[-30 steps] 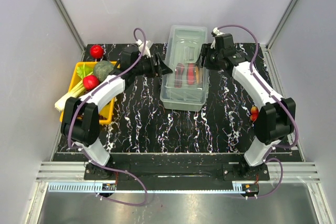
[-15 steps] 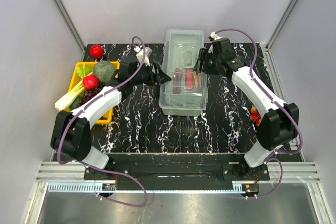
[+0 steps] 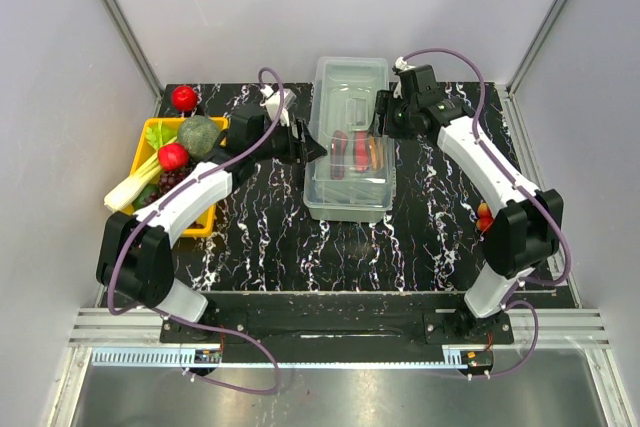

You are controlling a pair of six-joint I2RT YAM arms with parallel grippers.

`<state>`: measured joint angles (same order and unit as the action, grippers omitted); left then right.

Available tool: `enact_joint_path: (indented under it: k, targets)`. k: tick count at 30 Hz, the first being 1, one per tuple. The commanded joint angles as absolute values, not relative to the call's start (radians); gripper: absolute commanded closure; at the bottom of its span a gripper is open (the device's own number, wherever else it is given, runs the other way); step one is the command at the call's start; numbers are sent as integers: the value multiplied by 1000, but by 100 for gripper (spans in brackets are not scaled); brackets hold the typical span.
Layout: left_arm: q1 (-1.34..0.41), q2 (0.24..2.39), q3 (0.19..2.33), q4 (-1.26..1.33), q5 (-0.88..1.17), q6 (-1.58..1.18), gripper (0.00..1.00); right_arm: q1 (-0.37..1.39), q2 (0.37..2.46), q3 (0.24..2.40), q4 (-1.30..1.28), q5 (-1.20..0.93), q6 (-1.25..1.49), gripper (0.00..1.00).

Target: Pack the tool kit

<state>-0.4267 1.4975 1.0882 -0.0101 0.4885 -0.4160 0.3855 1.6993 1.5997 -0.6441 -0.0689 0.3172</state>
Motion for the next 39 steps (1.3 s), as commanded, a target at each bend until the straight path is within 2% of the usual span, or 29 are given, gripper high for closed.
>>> enact_joint_path:
  k: [1,11,17,19,21,22,24,29,34,39]
  targets:
    - [-561,1562,1081,-232,791,-262,67,443,1773,1672,-684,-129,275,36]
    - [-598,1505,971,-206,864,-267,67,445,1861,1807,-736,-143,253,35]
    - [-609,1445,925,-199,867,-265,66,445,1829,1802,-747,-131,245,35]
    - [-609,1418,922,-207,803,-267,59,443,1800,1799,-752,-65,249,32]
    - [-607,1387,934,-221,651,-273,43,443,1764,1795,-752,-5,249,29]
    - [-603,1372,942,-221,614,-273,39,443,1747,1796,-749,32,250,27]
    - [-589,1358,968,-227,493,-288,23,443,1718,1793,-733,60,244,25]
    - [-482,1319,1005,-175,350,-377,1,443,1664,1792,-716,95,258,23]
    - [-326,1226,934,-26,290,-523,1,443,1614,1763,-713,124,259,22]
    - [-218,1279,971,-143,213,-560,1,443,1585,1740,-713,141,255,22]
